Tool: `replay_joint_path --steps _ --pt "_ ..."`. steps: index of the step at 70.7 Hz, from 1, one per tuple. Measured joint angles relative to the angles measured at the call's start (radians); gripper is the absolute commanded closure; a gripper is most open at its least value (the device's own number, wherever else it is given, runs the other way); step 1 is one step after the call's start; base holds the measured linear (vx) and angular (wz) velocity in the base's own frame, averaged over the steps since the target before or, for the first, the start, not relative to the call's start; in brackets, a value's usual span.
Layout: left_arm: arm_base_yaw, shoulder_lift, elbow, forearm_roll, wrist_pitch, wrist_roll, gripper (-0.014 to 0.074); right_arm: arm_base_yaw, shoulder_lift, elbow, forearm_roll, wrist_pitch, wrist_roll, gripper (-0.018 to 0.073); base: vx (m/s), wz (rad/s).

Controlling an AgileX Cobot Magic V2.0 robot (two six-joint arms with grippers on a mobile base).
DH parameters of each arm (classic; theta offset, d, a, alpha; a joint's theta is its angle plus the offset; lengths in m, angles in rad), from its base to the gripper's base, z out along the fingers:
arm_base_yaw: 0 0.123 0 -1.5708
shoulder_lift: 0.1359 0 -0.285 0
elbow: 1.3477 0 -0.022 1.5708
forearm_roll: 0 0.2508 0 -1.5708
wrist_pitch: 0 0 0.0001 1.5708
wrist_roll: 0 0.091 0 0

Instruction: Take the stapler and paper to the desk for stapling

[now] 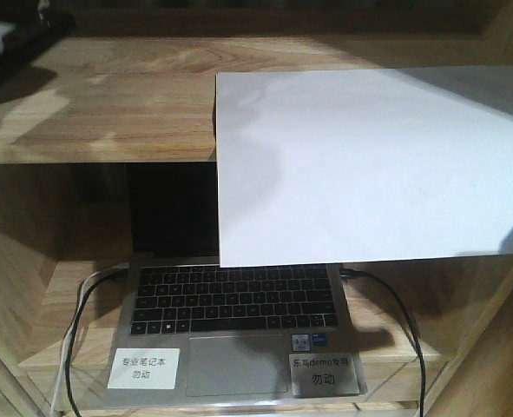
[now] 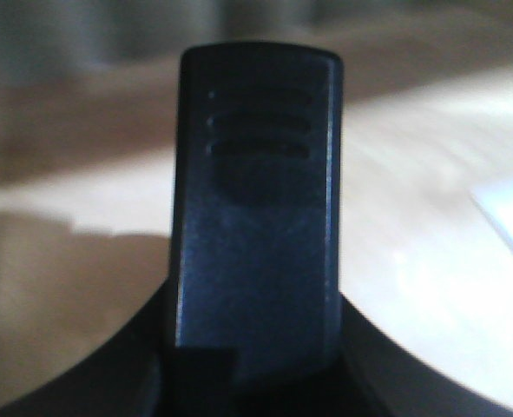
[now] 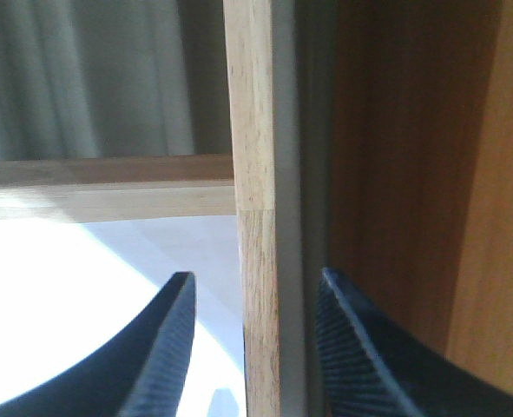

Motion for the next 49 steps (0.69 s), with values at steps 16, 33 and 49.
replay_joint_path --steps 16,33,49 --pt "-0.002 -0.221 0.261 -0.154 -0.120 0.144 0.0605 0.000 0.000 0.000 0.000 0.000 0.000 0.0250 0.00 0.00" --pt "-0.002 -0.455 0.515 -0.298 -0.179 0.335 0.0605 0.000 0.000 0.000 0.000 0.000 0.000 0.0250 0.00 0.00" --pt "-0.002 -0.653 0.689 -0.383 -0.182 0.424 0.0605 0.000 0.000 0.000 0.000 0.000 0.000 0.0250 0.00 0.00"
